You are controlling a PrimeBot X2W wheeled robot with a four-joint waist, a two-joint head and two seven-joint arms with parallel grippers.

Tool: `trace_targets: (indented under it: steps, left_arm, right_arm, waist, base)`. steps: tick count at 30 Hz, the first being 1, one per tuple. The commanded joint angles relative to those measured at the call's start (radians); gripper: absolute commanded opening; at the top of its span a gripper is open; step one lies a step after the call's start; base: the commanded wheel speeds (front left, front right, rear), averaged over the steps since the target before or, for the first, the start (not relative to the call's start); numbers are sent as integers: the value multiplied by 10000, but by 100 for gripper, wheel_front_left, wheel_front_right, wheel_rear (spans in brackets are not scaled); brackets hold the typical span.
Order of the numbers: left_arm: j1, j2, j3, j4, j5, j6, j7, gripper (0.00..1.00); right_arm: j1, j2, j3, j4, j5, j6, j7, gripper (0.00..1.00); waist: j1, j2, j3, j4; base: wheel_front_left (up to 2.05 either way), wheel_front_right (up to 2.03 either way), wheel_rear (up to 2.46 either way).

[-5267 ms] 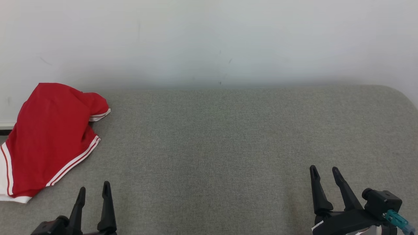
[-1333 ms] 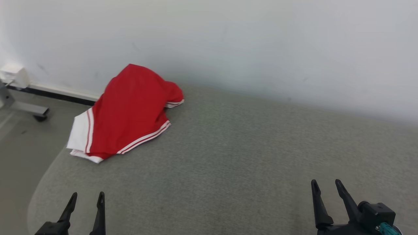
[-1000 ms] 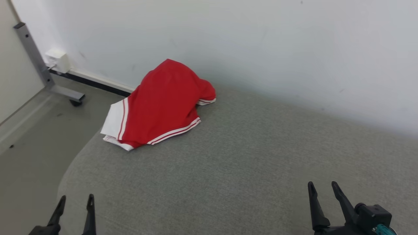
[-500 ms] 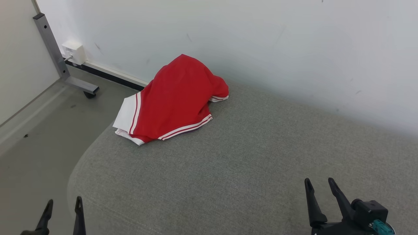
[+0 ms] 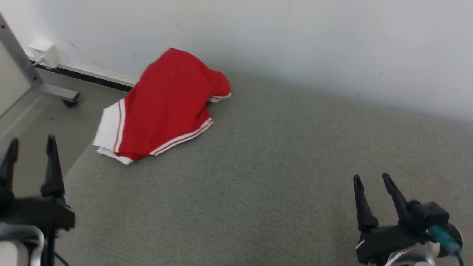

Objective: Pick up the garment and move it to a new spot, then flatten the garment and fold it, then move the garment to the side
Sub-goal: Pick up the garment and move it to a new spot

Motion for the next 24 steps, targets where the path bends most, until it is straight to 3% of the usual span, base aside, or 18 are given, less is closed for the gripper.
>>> trace_targets:
  steps: [1,11,21,24]
  left_arm:
    - [-214,44,5,62,-3,-47,-9,100]
    - [-3560,792,155,1195,-433,-370,270,100]
    - [-6159,1405,-243,3316,-660,-707,869,100]
    - [-6619,1331,-342,4072,-892,-782,988,100]
  right_arm:
    - [-113,-26,-44,-55,-64,-25,20,100]
    - [-868,-23,-892,-1044,-625,-25,222,100]
    - [-1267,-18,-1423,-1556,-693,-25,167,100]
    - [-1328,-18,-1456,-1600,-631,-25,129,100]
  waist:
    - [0,0,1021,-1009]
    - [0,0,2977,-2567]
    - [0,0,3999,-3459]
    - [0,0,4114,-3642]
  base:
    - [0,0,0]
    - [0,0,0]
    - [0,0,0]
    - [0,0,0]
